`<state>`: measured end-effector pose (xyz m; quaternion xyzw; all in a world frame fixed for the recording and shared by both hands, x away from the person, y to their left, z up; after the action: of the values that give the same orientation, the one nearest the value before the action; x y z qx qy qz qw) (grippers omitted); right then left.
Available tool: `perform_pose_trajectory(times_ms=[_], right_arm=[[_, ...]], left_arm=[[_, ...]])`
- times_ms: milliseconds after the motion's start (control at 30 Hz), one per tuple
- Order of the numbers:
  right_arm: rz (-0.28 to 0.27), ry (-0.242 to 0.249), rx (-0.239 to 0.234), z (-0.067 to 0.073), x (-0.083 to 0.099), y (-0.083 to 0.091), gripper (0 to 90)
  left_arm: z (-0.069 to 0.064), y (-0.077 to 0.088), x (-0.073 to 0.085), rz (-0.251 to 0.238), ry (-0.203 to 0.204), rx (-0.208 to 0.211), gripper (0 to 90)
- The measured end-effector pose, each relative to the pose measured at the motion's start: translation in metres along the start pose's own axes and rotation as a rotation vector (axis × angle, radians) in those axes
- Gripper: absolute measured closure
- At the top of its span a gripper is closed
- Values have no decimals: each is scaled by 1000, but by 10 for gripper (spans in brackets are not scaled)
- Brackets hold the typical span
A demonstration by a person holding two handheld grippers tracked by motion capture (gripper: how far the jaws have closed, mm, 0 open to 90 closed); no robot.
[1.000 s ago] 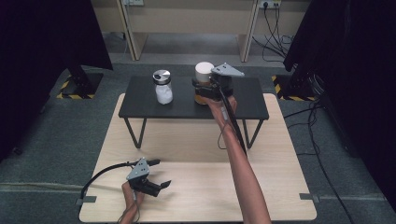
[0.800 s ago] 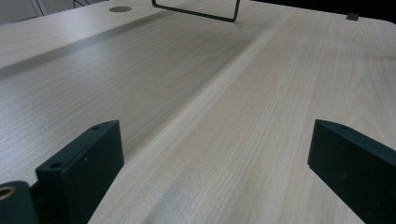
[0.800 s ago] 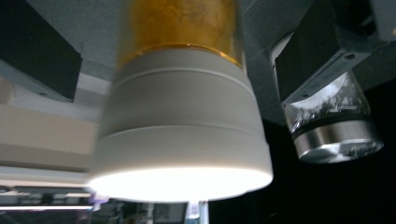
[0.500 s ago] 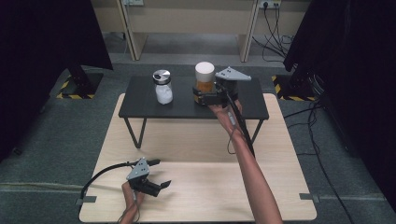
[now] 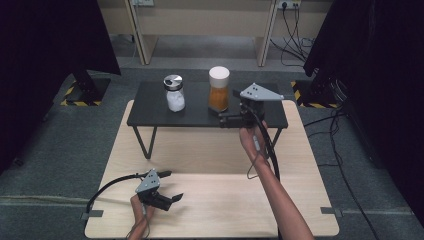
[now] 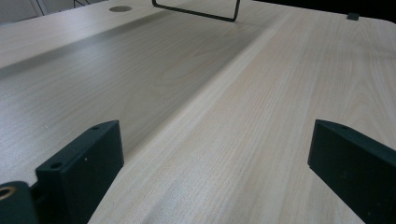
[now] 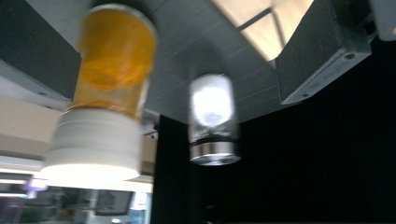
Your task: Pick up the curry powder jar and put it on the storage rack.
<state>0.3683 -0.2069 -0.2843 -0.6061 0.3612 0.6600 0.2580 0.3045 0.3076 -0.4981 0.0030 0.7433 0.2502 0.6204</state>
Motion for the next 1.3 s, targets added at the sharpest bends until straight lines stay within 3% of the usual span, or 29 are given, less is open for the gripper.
perform_pose_trajectory(times_ms=[167, 267, 433, 700, 733, 800, 967, 1033, 1300], right_arm=[[6, 24, -43, 9, 14, 14, 3], [15, 23, -84, 13, 28, 21, 4], [27, 20, -112, 18, 44, 28, 4], [36, 17, -159, 20, 91, 36, 5], [36, 17, -159, 20, 91, 36, 5], [55, 14, -167, 17, 110, 35, 6], [73, -2, -169, 13, 133, 34, 7], [91, -21, -170, 10, 151, 33, 7], [110, -20, -173, 11, 181, 34, 8]], left_arm=[[0, 0, 0, 1, 2, 0, 27], [0, 0, 0, 0, 0, 0, 27], [0, 0, 0, 3, 2, 1, 27], [0, 0, 0, 3, -2, 1, 26], [0, 0, 0, 3, -2, 1, 26], [0, 0, 0, 3, -1, 0, 26], [0, 0, 0, 3, -2, 0, 26], [0, 0, 0, 4, -2, 1, 26], [0, 0, 0, 4, -1, 1, 26]])
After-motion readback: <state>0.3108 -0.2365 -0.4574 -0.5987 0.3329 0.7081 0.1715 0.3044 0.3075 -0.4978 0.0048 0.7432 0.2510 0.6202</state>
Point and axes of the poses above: each handheld gripper's, and its own axes: y roughly backward along the jaws, x roughly out of its underside, z roughly to its left, the point moved 2 cm from there along -y, roughly forward along the jaws, and after that the axes turned 11 degrees about x, right-handed, at the moved point
